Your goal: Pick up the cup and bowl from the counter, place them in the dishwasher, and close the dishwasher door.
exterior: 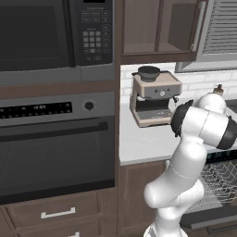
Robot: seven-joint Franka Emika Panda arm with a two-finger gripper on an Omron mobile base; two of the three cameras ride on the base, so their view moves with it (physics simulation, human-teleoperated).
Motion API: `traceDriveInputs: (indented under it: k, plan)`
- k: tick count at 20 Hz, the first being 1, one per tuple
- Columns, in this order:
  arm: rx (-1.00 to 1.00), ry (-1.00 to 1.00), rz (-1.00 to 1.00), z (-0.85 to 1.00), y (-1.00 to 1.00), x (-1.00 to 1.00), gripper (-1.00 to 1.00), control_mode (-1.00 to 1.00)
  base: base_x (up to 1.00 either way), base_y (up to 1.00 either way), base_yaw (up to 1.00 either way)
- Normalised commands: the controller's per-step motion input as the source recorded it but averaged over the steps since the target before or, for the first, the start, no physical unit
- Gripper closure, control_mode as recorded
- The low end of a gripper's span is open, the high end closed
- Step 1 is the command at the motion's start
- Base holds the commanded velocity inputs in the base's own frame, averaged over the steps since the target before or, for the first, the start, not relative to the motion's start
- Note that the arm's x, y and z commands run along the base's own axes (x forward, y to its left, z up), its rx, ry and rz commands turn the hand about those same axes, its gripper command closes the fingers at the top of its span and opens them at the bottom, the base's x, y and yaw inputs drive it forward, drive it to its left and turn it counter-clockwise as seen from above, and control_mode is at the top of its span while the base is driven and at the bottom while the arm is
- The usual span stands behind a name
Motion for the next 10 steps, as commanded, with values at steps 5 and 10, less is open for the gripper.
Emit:
traceDriveInputs:
  k: [5,10]
  plan:
    - [0.01,0.03,0.0,0.0,-0.15,0.29,-1.0,-1.0,0.0,0.0,0.0]
    - [0.02,0.03,0.0,0.0,-0.25,0.34,-1.0,-1.0,0.0,0.0,0.0]
